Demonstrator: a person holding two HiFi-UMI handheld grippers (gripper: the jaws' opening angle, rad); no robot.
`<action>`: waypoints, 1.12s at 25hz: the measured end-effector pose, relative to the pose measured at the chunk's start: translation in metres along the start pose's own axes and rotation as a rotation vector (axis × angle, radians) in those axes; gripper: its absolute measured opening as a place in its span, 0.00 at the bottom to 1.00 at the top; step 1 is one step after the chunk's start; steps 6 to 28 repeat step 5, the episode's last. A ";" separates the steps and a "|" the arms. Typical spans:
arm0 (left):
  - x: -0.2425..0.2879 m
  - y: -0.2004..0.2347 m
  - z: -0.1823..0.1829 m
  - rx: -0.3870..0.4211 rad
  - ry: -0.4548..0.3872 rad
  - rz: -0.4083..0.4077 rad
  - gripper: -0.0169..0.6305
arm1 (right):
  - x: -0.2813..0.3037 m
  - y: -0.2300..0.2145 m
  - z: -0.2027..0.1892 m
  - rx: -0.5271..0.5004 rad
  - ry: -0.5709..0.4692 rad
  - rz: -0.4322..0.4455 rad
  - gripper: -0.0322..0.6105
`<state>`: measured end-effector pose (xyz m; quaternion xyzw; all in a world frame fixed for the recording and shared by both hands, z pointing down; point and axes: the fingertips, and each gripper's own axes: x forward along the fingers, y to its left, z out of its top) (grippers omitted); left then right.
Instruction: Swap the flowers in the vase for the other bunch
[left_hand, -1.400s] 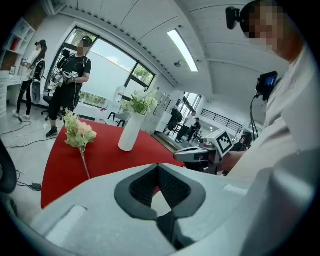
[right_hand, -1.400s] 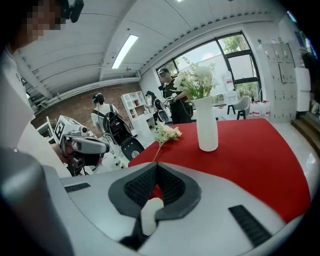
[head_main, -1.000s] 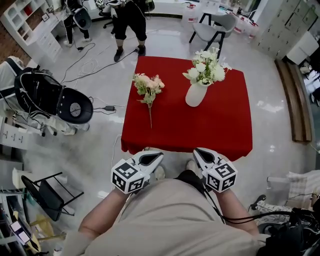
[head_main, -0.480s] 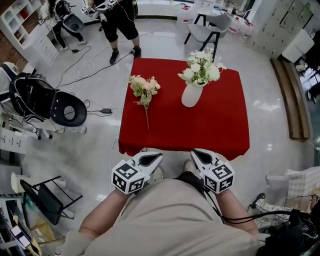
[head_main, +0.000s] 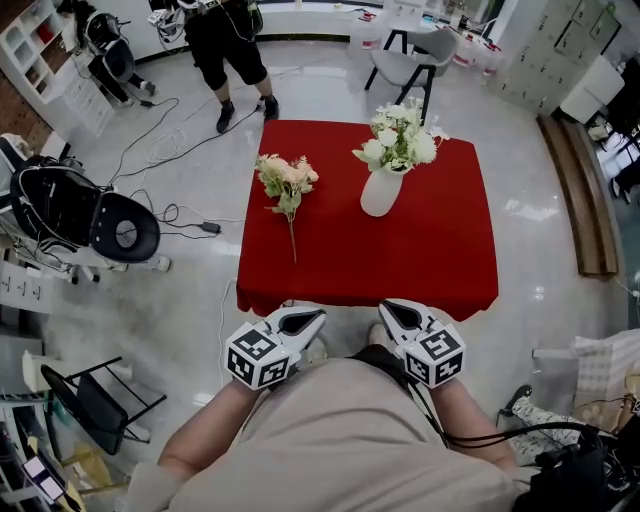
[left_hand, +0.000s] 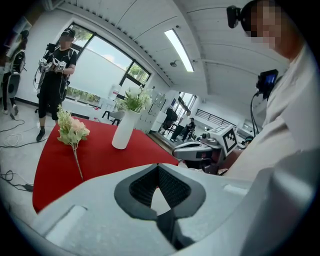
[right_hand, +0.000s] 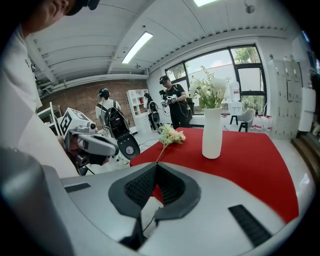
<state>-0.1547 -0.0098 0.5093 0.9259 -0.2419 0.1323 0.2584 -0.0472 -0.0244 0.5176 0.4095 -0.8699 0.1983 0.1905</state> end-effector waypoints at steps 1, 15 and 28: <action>-0.002 0.000 -0.001 -0.002 0.002 -0.001 0.04 | 0.001 0.002 0.001 -0.001 0.002 0.000 0.07; -0.021 0.000 -0.002 -0.008 0.014 0.000 0.04 | 0.003 0.020 0.008 -0.007 0.012 0.003 0.07; -0.021 0.000 -0.002 -0.008 0.014 0.000 0.04 | 0.003 0.020 0.008 -0.007 0.012 0.003 0.07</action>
